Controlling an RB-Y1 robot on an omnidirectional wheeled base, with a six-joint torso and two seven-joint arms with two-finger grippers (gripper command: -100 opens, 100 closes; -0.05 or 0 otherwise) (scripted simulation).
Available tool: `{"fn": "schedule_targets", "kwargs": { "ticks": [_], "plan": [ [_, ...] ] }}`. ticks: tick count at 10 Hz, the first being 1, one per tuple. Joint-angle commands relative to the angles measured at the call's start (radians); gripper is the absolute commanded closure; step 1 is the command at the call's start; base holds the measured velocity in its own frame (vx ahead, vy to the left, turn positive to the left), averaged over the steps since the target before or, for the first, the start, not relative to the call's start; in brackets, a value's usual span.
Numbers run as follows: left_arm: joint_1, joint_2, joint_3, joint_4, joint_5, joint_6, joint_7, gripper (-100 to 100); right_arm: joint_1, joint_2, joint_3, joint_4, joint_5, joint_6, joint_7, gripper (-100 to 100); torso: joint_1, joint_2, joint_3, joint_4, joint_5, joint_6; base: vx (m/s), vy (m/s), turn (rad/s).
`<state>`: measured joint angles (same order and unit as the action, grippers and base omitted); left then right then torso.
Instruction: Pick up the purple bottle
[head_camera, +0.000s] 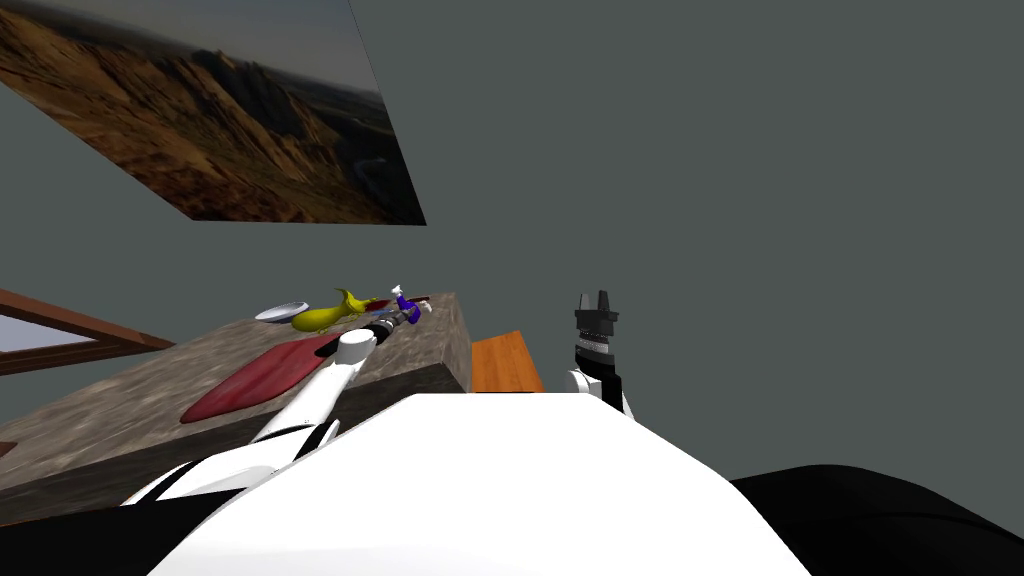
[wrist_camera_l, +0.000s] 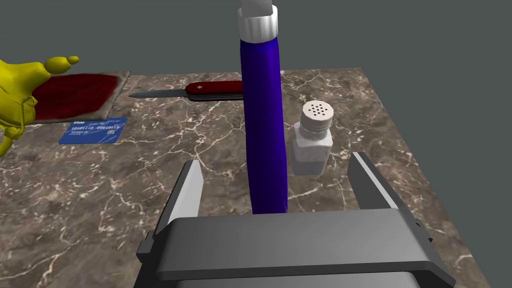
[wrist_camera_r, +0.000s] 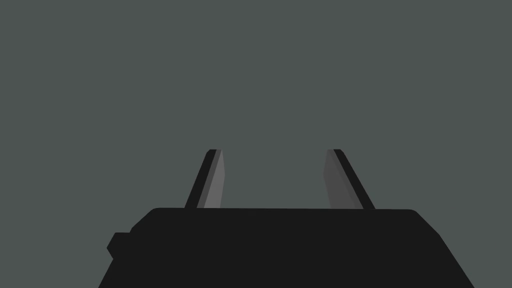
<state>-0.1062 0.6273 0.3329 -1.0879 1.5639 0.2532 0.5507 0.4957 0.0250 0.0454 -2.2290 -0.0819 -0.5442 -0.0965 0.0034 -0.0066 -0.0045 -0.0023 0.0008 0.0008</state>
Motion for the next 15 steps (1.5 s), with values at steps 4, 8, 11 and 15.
{"fn": "schedule_targets", "kwargs": {
  "ticks": [4, 8, 11, 15],
  "plan": [
    [-0.068, 0.032, 0.073, 0.150, -0.021, -0.085, -0.005, -100, -0.001, 0.000, 0.000, 0.000, 0.000, 0.000, 0.000, 0, 0.009, 0.016, 0.009, 0.003, 0.002, 0.001, -0.182, 0.100, -0.432],
    [-0.102, 0.048, 0.109, 0.236, -0.032, -0.128, -0.007, -100, 0.000, 0.000, 0.000, 0.000, 0.000, 0.000, 0.000, 0, 0.003, 0.007, 0.005, 0.002, 0.001, 0.000, -0.108, 0.028, -0.227],
    [-0.118, 0.056, 0.127, 0.276, -0.037, -0.149, -0.021, -100, 0.000, 0.000, 0.000, 0.000, 0.000, 0.000, 0.000, 0, 0.005, 0.010, 0.006, 0.003, 0.001, -0.001, -0.130, 0.030, -0.190],
    [-0.135, 0.064, 0.145, 0.315, -0.042, -0.171, -0.007, -100, 0.000, 0.000, 0.000, 0.000, 0.000, 0.000, 0.000, 0, 0.004, 0.004, 0.003, 0.001, 0.001, -0.001, -0.054, 0.012, -0.105]
  ]
}}
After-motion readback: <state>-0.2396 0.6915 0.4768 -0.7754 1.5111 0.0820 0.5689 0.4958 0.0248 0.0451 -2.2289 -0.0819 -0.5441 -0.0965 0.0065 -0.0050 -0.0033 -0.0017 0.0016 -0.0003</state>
